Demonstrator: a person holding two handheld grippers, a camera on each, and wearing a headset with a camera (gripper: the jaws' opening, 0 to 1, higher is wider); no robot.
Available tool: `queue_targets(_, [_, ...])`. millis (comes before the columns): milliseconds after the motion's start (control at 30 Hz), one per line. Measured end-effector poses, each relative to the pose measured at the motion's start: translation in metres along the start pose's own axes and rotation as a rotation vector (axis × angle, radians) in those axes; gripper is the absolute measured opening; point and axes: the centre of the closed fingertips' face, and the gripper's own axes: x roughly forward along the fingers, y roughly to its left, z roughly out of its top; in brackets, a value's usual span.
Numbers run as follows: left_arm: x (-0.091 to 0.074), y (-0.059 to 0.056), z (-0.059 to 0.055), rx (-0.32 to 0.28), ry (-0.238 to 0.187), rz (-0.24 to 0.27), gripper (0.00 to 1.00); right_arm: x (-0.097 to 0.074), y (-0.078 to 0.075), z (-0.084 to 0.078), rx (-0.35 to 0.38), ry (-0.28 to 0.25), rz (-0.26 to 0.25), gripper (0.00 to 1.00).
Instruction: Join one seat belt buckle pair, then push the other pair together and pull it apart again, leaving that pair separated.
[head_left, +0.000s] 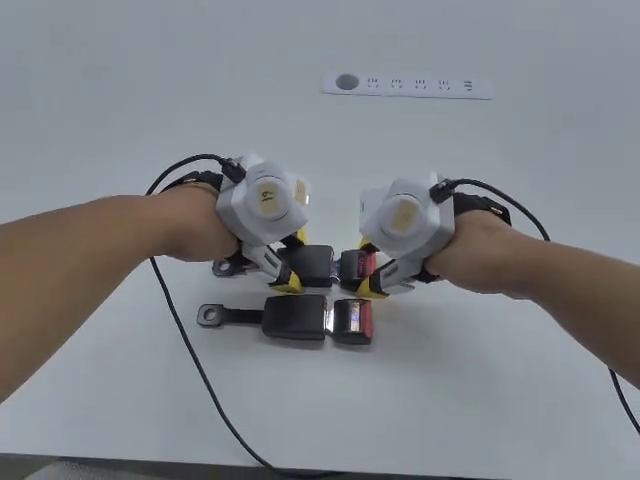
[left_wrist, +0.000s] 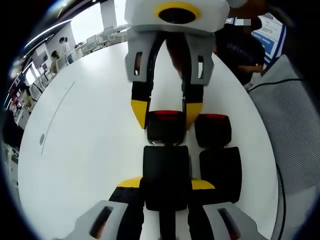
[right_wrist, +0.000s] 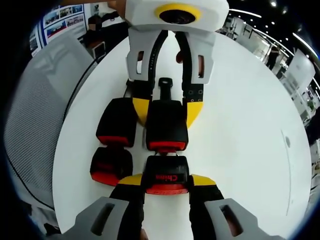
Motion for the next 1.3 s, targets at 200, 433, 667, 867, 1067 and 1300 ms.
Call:
queue_targets(200, [0.0,0.0,0.0,-0.01,0.004,0.004,0.33,-0.006,0.002,-0.002,-0.027,0.036,-0.011,0.3])
queue_targets(433, [0.001,0.002,-0.002,-0.01,0.004,0.003,0.33,-0.009,0.001,-0.012,-0.014,0.039,-0.007,0.31])
queue_targets(667, [-0.001,0.002,-0.001,-0.006,0.009,0.003,0.33,-0.009,0.0,-0.018,-0.017,0.029,-0.004,0.31])
queue_targets(867, [0.0,0.002,-0.001,-0.007,0.005,0.003,0.33,-0.019,0.002,-0.035,0.012,0.027,0.002,0.31])
queue_targets(1067, [0.0,0.002,-0.001,-0.007,-0.001,0.002,0.33,-0.027,0.005,-0.059,0.022,0.053,-0.005,0.32])
queue_targets(1300, [0.0,0.001,0.0,-0.007,-0.005,0.003,0.33,-0.047,0.005,-0.081,0.061,0.072,-0.015,0.32])
